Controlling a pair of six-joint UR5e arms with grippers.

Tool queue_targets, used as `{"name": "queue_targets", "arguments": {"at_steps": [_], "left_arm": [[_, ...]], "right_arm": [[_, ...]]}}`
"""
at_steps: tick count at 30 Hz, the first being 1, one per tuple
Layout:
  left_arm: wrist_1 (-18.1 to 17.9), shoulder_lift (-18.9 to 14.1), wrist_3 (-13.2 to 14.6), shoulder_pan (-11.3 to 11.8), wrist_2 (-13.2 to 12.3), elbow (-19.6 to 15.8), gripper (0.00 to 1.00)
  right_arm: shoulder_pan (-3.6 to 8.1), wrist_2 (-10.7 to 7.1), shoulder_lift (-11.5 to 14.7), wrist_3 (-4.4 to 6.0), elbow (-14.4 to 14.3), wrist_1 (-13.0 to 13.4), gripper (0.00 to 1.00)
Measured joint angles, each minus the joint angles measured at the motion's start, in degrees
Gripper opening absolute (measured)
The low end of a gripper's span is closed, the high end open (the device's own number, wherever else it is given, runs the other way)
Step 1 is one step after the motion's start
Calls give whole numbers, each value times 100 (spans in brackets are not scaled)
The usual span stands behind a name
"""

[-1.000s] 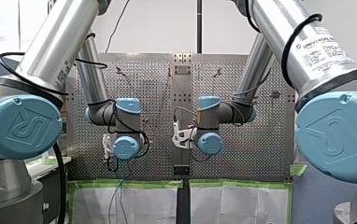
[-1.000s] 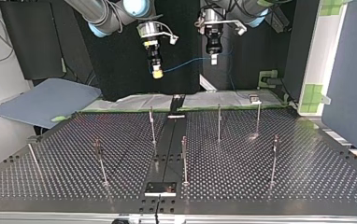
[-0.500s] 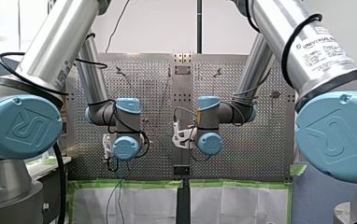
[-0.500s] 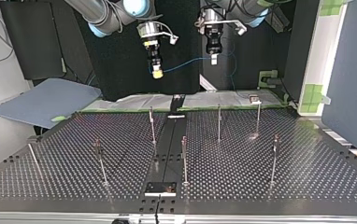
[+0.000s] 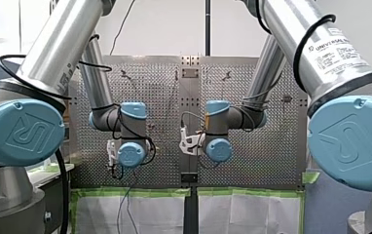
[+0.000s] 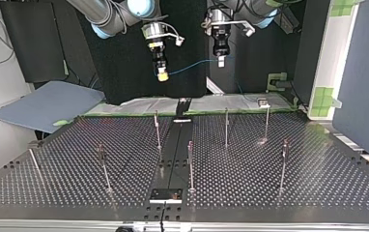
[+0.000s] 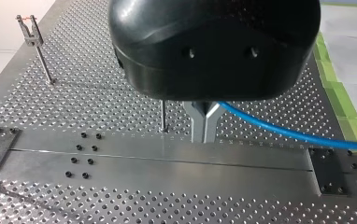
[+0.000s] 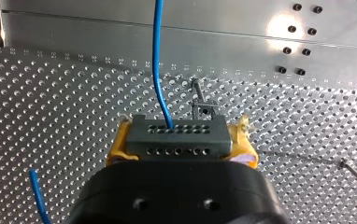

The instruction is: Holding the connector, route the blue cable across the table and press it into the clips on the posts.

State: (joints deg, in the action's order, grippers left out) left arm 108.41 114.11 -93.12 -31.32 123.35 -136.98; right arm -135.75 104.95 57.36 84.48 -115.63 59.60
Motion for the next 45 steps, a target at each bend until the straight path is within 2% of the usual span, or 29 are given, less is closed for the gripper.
{"name": "queue_targets", "arguments": {"at_steps": [26,28,36,41,45], "left_arm": [[9,4,-2,-14,-2,11,0],[39,35,29,16,-9,42,0],[372,286,244,153,-17,185,0],[429,305,257,157,-18,189,0],[436,306,259,159,-18,191,0]], "right_arm": [[0,0,-1,0,0,0,0],[-23,23,-25,-24,22,-22,0],[-77,77,-394,-85,393,-393,0],[-79,79,-662,-88,666,-666,0],[-79,79,-765,-88,832,-870,0]]}}
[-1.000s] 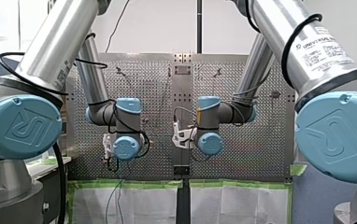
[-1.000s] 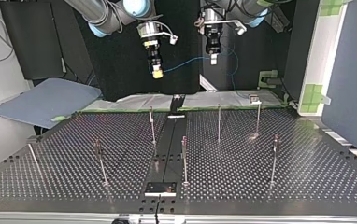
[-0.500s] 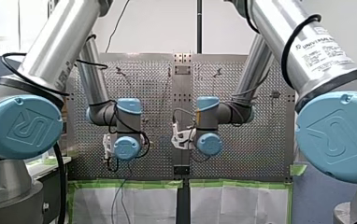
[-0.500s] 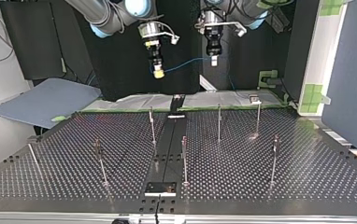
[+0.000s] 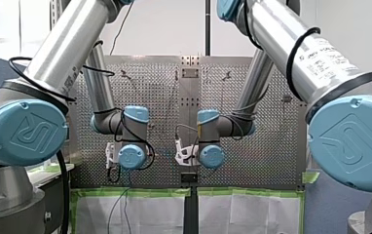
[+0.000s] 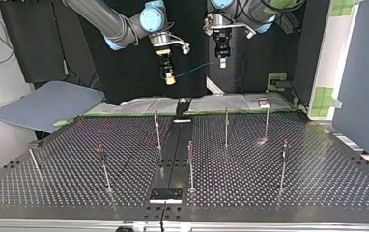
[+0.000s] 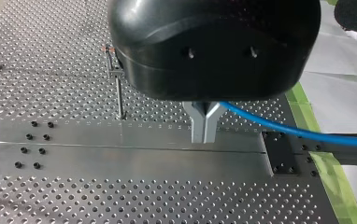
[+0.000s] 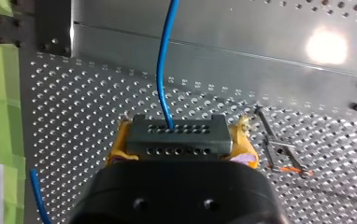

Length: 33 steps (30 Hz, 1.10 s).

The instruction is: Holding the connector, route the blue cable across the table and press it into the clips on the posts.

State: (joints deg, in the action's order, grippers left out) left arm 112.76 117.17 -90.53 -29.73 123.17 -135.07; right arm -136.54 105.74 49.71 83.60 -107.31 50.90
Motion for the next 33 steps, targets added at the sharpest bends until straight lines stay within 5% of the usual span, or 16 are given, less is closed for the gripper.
{"name": "queue_targets", "arguments": {"at_steps": [10,18,24,33], "left_arm": [[14,29,-31,-24,-49,31,0],[318,-257,-337,2,-169,138,0],[629,-565,-249,176,63,182,0],[1051,-989,-195,582,268,207,0]], "right_arm": [[-22,-39,-41,10,96,-515,0],[-123,-261,257,328,456,-933,0],[-150,-551,559,614,760,-1239,0],[-203,-915,1020,716,1222,-1700,0]]}}
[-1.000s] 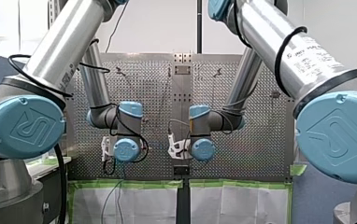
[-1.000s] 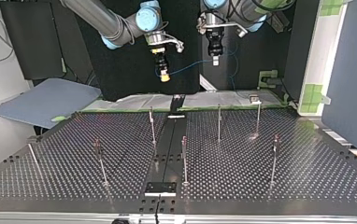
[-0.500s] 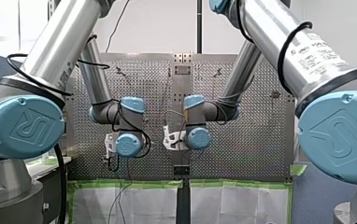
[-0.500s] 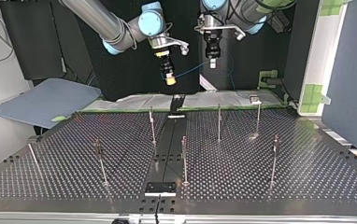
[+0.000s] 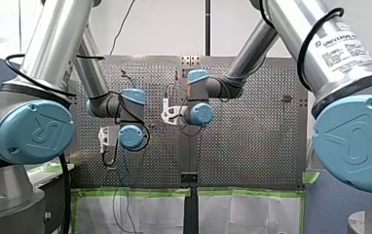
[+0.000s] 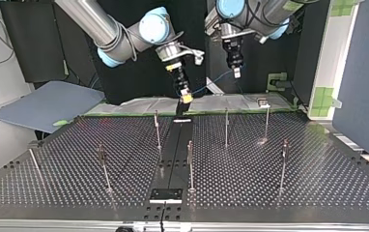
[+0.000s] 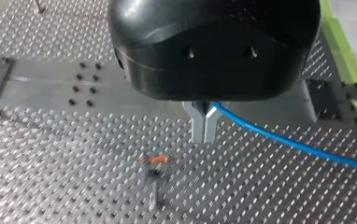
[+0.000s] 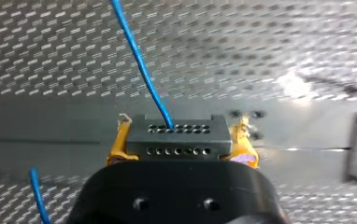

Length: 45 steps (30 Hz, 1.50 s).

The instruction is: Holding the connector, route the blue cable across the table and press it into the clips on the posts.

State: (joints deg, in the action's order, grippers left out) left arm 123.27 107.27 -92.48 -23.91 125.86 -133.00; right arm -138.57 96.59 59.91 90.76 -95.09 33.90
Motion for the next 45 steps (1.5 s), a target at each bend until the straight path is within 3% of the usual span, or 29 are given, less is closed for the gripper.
{"name": "queue_targets", "arguments": {"at_steps": [6,15,24,36,41,45], "left_arm": [[289,-285,-121,285,141,166,0],[754,-754,-174,718,180,552,0],[1216,-1215,-183,874,159,753,0],[1811,-1811,-177,1097,38,1001,0],[2017,-2050,-118,1202,-17,1113,0],[2104,-2263,-63,1288,-55,1244,0]], "right_arm": [[-36,-40,195,57,264,-264,0],[-86,-51,102,77,562,-434,0],[-164,-53,-181,94,979,-703,0],[-348,-76,-204,110,1582,-1289,0],[-373,-83,-210,118,1840,-1504,0],[-374,-138,-217,188,2040,-1616,0]]}}
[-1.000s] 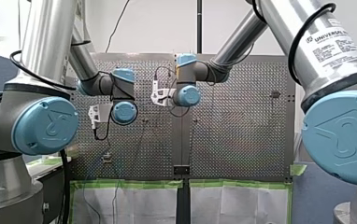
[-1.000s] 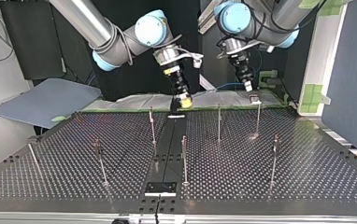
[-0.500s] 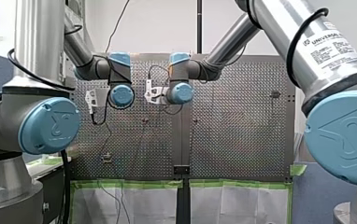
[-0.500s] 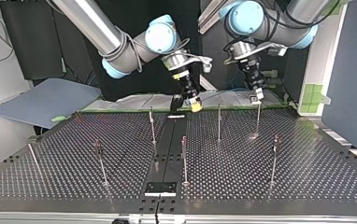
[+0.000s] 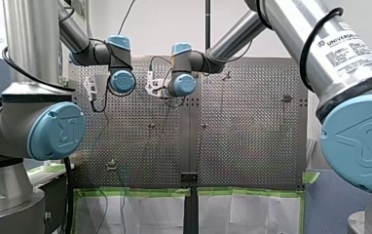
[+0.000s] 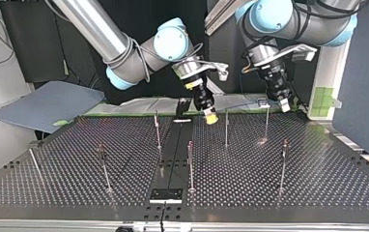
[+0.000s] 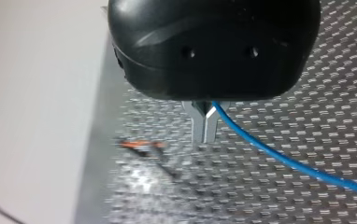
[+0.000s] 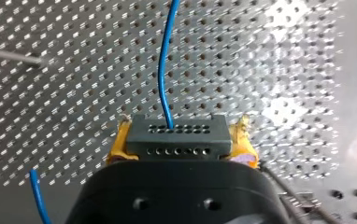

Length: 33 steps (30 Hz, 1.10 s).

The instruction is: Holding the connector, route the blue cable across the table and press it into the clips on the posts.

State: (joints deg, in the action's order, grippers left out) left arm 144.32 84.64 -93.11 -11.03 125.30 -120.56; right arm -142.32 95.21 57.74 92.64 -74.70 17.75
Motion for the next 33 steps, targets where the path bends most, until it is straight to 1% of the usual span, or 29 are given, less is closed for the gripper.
{"name": "queue_targets", "arguments": {"at_steps": [4,8,16,20,25,30,33], "left_arm": [[50,-157,27,69,-66,136,0],[82,-136,45,125,-191,240,0],[59,-126,24,255,-381,349,0],[19,-97,21,364,-489,425,0],[12,16,18,489,-638,584,0],[9,138,-3,606,-813,719,0],[5,213,-16,682,-862,760,0]], "right_arm": [[7,-53,-3,58,213,-74,0],[28,-130,-10,88,426,-196,0],[40,-265,-64,108,791,-429,0],[41,-298,-184,114,1002,-549,0],[43,-355,-338,116,1238,-608,0],[56,-386,-472,116,1470,-720,0],[61,-424,-553,116,1615,-774,0]]}}
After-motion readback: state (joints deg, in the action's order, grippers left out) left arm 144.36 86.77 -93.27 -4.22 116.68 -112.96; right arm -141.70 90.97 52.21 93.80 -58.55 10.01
